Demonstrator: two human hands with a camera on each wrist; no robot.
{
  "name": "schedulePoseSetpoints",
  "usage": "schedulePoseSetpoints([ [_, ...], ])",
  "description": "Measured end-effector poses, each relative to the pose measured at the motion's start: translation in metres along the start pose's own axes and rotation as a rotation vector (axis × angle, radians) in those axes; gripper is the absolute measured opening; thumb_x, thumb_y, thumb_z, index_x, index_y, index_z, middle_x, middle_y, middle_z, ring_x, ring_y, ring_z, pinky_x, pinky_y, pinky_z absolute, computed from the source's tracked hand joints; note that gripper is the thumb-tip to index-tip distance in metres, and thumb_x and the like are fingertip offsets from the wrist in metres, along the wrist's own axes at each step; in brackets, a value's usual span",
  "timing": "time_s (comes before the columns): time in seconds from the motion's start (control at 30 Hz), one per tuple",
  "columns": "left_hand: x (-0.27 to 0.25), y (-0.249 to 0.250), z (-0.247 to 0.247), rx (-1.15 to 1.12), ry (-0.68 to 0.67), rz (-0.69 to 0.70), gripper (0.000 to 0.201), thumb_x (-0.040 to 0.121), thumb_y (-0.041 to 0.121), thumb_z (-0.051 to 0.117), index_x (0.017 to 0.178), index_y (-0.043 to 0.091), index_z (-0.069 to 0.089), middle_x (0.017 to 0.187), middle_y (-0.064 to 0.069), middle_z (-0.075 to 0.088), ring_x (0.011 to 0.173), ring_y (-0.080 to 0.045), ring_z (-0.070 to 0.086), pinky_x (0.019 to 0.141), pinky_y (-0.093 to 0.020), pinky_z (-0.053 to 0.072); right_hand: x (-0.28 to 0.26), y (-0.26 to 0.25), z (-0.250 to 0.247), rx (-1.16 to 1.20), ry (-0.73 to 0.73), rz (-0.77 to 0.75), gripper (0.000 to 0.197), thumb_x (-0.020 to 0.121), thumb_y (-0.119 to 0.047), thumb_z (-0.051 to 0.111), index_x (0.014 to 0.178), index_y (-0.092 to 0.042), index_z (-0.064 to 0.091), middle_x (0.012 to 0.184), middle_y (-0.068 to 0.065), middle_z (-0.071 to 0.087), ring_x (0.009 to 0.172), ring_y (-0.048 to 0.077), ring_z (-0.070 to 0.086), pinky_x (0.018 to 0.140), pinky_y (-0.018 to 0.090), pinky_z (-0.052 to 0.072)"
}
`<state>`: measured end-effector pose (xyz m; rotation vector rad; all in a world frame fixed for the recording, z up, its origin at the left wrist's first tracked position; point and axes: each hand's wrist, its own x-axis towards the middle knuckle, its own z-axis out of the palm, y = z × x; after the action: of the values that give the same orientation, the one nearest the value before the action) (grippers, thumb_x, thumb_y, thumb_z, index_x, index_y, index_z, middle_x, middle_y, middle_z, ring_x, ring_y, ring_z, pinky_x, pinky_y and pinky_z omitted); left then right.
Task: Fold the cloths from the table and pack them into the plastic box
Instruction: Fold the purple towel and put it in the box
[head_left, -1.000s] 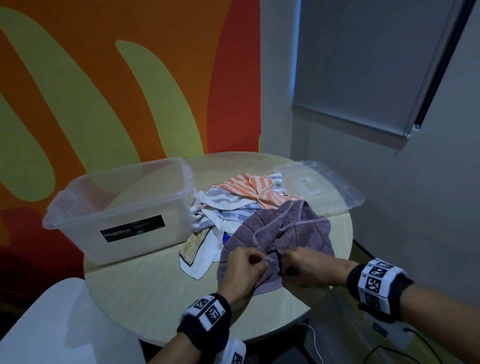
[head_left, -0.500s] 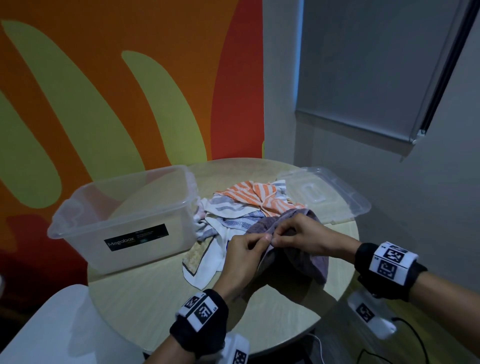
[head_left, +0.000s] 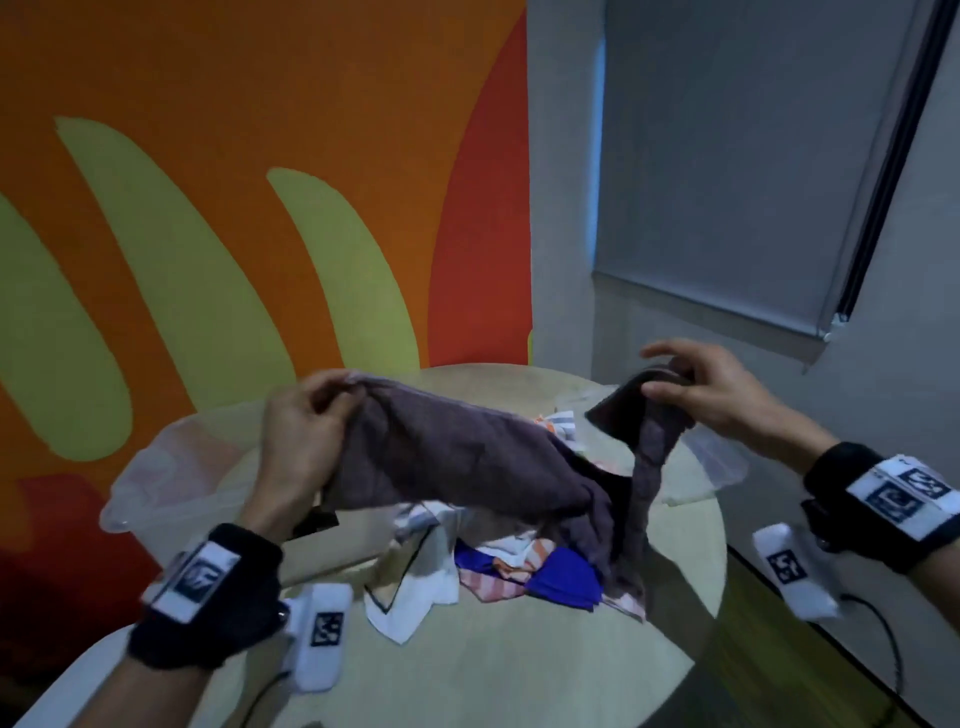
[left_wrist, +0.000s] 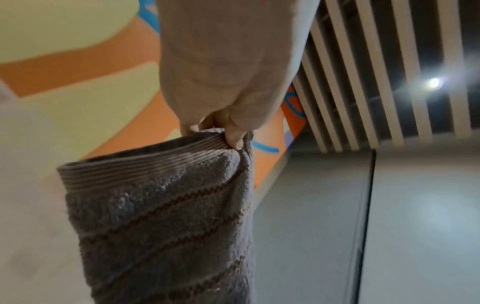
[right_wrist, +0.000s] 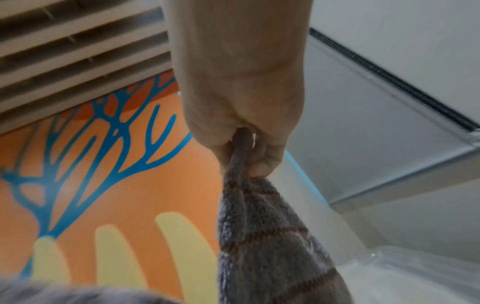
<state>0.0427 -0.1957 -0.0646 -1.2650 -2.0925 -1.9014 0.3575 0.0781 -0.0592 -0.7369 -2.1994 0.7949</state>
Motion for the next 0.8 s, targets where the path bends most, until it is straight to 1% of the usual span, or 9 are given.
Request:
schedulePoseSetpoints([
  [0.1, 0.028, 0.012, -0.05, 0.016, 0.152, -0.034, 0.017, 0.097, 0.003, 0.065, 0.11, 0.006, 0.075, 0.105, -0.011, 0.074, 0.096, -0.021, 0.067, 0.091, -0.033, 0.053, 0.008, 0.017, -0.034, -0.04, 0.209, 0.051, 0.02, 0.088, -0.005, 0.077, 0.105, -0.012, 0.072, 0.101, 0.009, 0.072, 0.095, 0.022, 0.067, 0.082, 0.033, 0.056],
  [0.13, 0.033, 0.014, -0.057, 0.026, 0.181, -0.048, 0.016, 0.098, 0.003, 0.065, 0.11, 0.006, 0.075, 0.105, -0.012, 0.073, 0.096, -0.022, 0.066, 0.088, -0.03, 0.05, 0.009, 0.019, -0.038, -0.04, 0.259, 0.067, 0.014, 0.087, -0.005, 0.077, 0.093, -0.016, 0.073, 0.095, 0.009, 0.073, 0.092, 0.02, 0.068, 0.081, 0.031, 0.056],
  [0.2, 0.035, 0.02, -0.052, 0.064, 0.163, -0.063, 0.014, 0.097, 0.004, 0.066, 0.105, 0.011, 0.075, 0.102, -0.009, 0.074, 0.095, -0.02, 0.067, 0.082, -0.023, 0.047, 0.012, 0.01, -0.028, -0.031, 0.276, 0.071, 0.021, 0.087, -0.004, 0.076, 0.077, -0.022, 0.07, 0.081, 0.007, 0.072, 0.074, 0.005, 0.065, 0.066, 0.014, 0.051],
  [0.27, 0.033, 0.025, -0.03, 0.131, 0.049, -0.008, 0.013, 0.094, 0.006, 0.07, 0.102, 0.014, 0.077, 0.097, -0.002, 0.075, 0.089, -0.005, 0.068, 0.079, -0.012, 0.047, 0.017, -0.014, -0.005, 0.017, 0.204, 0.01, 0.018, 0.09, -0.001, 0.073, 0.077, -0.013, 0.07, 0.076, 0.007, 0.069, 0.057, -0.008, 0.058, 0.055, 0.006, 0.046],
  [0.37, 0.034, 0.033, 0.005, 0.144, -0.093, 0.073, 0.009, 0.089, 0.014, 0.078, 0.095, 0.021, 0.079, 0.087, 0.012, 0.075, 0.074, 0.014, 0.065, 0.073, -0.007, 0.047, 0.024, -0.055, 0.026, 0.088, 0.134, -0.104, 0.012, 0.092, 0.0, 0.07, 0.083, -0.008, 0.073, 0.078, 0.009, 0.071, 0.057, -0.008, 0.057, 0.055, 0.009, 0.048],
  [0.53, 0.037, 0.07, 0.031, 0.027, -0.362, 0.178, 0.01, 0.092, 0.009, 0.075, 0.096, 0.018, 0.078, 0.092, 0.009, 0.078, 0.084, 0.002, 0.07, 0.079, -0.011, 0.048, 0.028, -0.106, 0.033, 0.137, -0.063, -0.116, 0.012, 0.09, -0.013, 0.076, 0.101, -0.017, 0.074, 0.074, -0.001, 0.074, 0.064, 0.005, 0.06, 0.06, 0.023, 0.048],
  [0.63, 0.033, 0.101, 0.043, 0.001, -0.553, 0.275, 0.011, 0.095, 0.007, 0.072, 0.103, 0.008, 0.079, 0.098, 0.0, 0.079, 0.089, -0.002, 0.071, 0.082, -0.015, 0.051, 0.015, -0.136, 0.041, 0.133, -0.363, -0.138, 0.034, 0.087, -0.015, 0.081, 0.117, -0.021, 0.067, 0.061, -0.015, 0.066, 0.054, -0.004, 0.055, 0.053, 0.013, 0.043],
  [0.73, 0.033, 0.125, 0.045, -0.1, -0.58, 0.342, 0.011, 0.097, 0.006, 0.068, 0.104, 0.004, 0.075, 0.099, -0.004, 0.077, 0.092, -0.008, 0.072, 0.085, -0.02, 0.054, 0.008, -0.143, 0.054, 0.148, -0.527, -0.167, 0.018, 0.085, -0.012, 0.082, 0.099, -0.016, 0.073, 0.072, -0.013, 0.071, 0.065, -0.002, 0.06, 0.058, 0.017, 0.046],
  [0.8, 0.036, 0.133, 0.043, -0.112, -0.568, 0.355, 0.009, 0.098, 0.008, 0.067, 0.103, 0.004, 0.074, 0.098, -0.003, 0.077, 0.092, -0.007, 0.071, 0.085, -0.019, 0.054, 0.005, -0.14, 0.058, 0.197, -0.555, -0.155, 0.014, 0.089, -0.008, 0.077, 0.079, -0.017, 0.075, 0.066, -0.013, 0.068, 0.058, -0.002, 0.056, 0.054, 0.014, 0.042],
])
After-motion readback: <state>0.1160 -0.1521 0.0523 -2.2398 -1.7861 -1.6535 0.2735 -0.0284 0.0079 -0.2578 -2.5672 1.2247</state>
